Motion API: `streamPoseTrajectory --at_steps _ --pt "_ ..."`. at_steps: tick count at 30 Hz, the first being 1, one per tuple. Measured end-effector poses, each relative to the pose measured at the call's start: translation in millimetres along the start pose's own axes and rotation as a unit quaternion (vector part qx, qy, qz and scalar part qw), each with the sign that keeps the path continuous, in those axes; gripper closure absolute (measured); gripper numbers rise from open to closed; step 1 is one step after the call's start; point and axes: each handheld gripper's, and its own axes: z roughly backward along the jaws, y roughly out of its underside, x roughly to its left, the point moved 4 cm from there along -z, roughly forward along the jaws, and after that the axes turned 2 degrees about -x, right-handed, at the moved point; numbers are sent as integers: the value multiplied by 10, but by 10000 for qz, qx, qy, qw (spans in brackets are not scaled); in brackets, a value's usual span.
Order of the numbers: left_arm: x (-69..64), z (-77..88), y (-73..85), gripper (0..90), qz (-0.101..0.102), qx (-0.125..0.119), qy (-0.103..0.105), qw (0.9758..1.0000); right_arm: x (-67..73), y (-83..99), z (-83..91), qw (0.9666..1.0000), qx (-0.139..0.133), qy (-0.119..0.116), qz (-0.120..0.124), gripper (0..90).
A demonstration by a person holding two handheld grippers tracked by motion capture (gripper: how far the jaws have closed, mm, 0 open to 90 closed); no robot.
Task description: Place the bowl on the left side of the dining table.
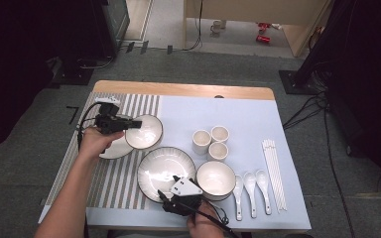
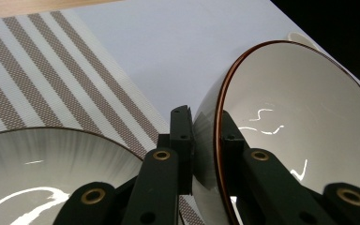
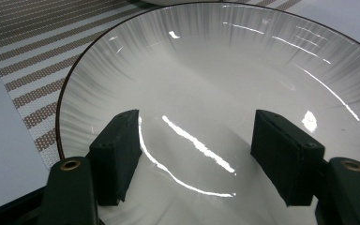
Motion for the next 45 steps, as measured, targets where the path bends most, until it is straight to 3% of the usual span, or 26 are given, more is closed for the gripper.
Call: streamPoseTrajectory --at_steps 10,21,45 --pt "122 8 78 824 21 114 -231 9997 -2 0 0 10000 2 2 12 329" --pt "255 12 156 824 208 183 -355 9990 -2 1 0 10000 2 2 12 329" --pt "509 185 203 824 554 66 -632 9964 -2 0 0 10000 1 2 15 330"
